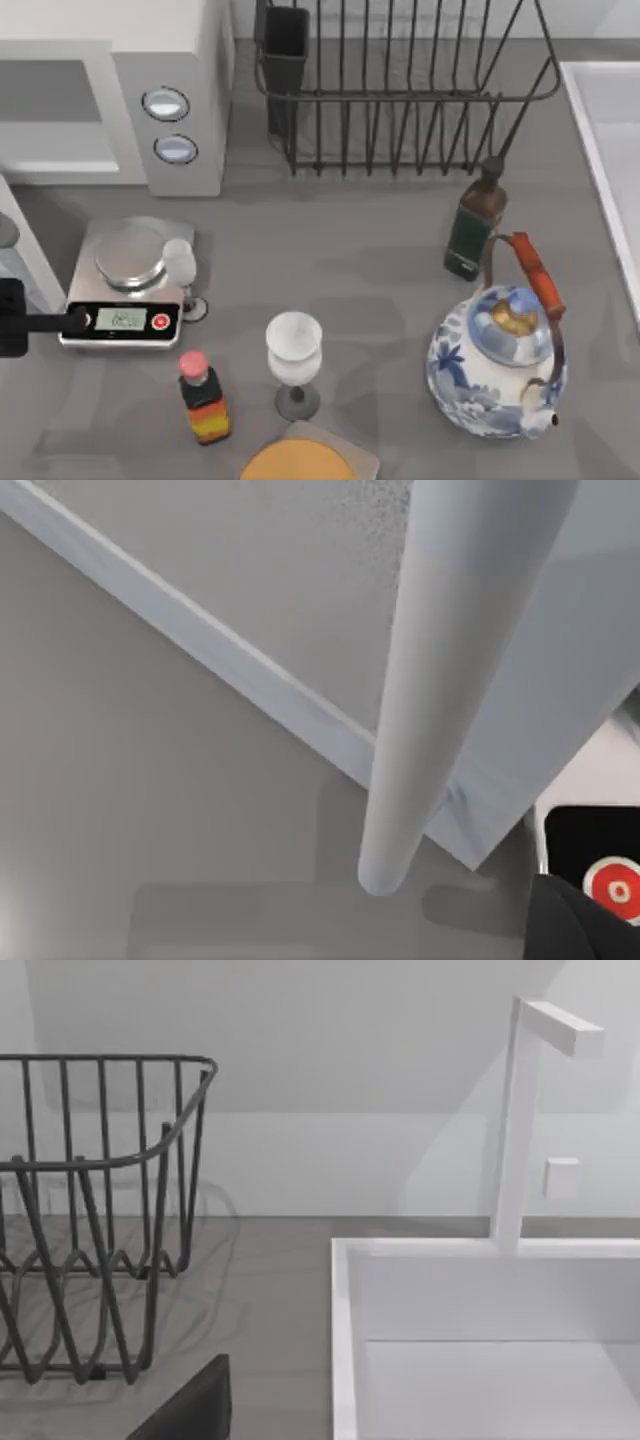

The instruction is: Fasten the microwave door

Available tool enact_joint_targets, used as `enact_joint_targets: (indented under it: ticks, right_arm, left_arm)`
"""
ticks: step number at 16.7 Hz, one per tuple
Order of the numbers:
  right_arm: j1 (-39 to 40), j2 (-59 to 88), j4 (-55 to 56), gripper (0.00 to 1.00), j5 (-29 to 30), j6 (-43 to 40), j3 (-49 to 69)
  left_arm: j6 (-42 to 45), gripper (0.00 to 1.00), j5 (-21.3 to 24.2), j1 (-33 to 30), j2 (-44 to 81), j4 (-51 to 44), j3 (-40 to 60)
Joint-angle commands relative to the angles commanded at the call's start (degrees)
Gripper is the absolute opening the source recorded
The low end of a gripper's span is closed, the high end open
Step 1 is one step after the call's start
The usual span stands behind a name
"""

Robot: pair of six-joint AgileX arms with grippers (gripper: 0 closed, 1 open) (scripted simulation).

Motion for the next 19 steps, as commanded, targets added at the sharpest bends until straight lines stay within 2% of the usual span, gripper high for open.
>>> enact_joint_targets:
  ticks: [4, 8, 13, 16, 19]
  right_arm:
    - [0.0, 0.0, 0.0, 1.0, 0.0, 0.0, 0.0]
    - [0.0, 0.0, 0.0, 1.0, 0.0, 0.0, 0.0]
    - [0.0, 0.0, 0.0, 1.0, 0.0, 0.0, 0.0]
    - [0.0, 0.0, 0.0, 1.0, 0.0, 0.0, 0.0]
    - [0.0, 0.0, 0.0, 1.0, 0.0, 0.0, 0.0]
  left_arm:
    - [0.32, 0.0, 0.31, 0.45, 0.51, -0.79, 1.06]
    - [1.97, 0.0, 1.32, 1.09, 5.98, -2.85, 8.84]
    - [2.24, 0.0, 1.67, 1.0, 22.57, 5.75, 18.38]
    - [1.27, 0.0, 1.08, 0.96, 28.63, 11.6, 17.88]
    - [0.91, 0.0, 0.93, 0.87, 29.82, 13.08, 16.77]
